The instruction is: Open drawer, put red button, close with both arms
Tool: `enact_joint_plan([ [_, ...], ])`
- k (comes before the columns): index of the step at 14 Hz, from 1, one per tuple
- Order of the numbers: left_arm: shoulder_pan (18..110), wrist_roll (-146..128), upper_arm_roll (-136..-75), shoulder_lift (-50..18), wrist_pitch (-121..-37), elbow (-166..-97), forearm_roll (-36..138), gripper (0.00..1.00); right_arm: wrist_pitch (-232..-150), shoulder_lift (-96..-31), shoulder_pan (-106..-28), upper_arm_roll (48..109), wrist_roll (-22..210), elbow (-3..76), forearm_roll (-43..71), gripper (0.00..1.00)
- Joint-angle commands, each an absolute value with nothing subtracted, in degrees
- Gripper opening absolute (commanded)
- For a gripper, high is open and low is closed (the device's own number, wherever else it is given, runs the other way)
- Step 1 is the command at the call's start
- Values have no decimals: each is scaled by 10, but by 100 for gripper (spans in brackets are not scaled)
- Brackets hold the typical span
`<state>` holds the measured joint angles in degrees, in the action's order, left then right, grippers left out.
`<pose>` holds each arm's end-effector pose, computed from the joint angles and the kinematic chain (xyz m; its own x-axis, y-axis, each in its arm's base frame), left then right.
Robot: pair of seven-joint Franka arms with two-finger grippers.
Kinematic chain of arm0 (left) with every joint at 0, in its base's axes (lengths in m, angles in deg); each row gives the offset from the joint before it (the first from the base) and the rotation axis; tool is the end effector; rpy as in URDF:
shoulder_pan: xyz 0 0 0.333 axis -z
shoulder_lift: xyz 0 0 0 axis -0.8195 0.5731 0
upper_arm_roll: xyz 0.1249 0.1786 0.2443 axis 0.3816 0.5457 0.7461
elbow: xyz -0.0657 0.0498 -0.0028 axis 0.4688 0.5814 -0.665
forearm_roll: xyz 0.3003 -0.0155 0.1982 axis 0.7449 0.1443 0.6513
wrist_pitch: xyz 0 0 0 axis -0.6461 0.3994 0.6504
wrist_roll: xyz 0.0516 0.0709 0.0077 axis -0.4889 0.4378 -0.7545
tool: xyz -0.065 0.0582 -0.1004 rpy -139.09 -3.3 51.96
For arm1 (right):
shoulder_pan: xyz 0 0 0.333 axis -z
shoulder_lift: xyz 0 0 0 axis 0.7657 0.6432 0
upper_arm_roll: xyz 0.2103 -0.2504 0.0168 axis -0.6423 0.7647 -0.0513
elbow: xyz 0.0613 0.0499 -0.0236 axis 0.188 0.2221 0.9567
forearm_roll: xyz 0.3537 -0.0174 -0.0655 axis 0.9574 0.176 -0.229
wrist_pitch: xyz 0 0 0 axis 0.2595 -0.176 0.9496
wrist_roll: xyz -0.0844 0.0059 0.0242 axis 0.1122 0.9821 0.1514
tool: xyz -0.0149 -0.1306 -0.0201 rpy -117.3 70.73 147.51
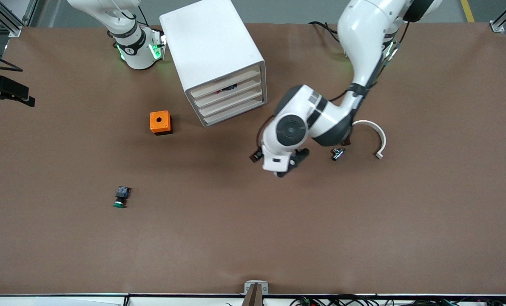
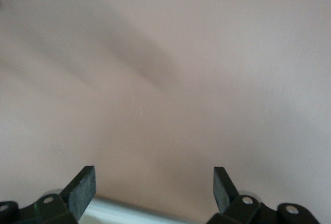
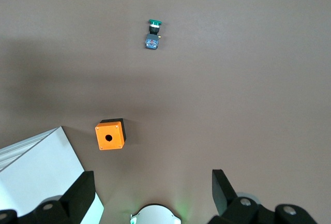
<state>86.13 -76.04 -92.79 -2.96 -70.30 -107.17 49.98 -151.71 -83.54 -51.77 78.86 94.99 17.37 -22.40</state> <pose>0.5571 -0.4192 0.3314 0.7269 0.6434 -0.2399 0.6536 -0.7555 -0.0457 0.5104 -0.0289 0.6371 0.9917 0.0457 -0.1202 0.0432 -0.9988 -0.0232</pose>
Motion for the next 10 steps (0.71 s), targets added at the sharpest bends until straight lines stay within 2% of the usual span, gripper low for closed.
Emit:
enact_joint_plan([
  [1,789,-703,-936,-73,-682,-1082,516,100,-1564,-898,-532,788,956,256,-238,100],
  [7,683,-559,-933,-152,-609,-1082,571,100,-1605,-954,-528,788,956,323,-238,100],
  [10,653,-465,-933,-191,-578,-1082,603,100,-1609,-963,-527,788,956,326,-238,100],
])
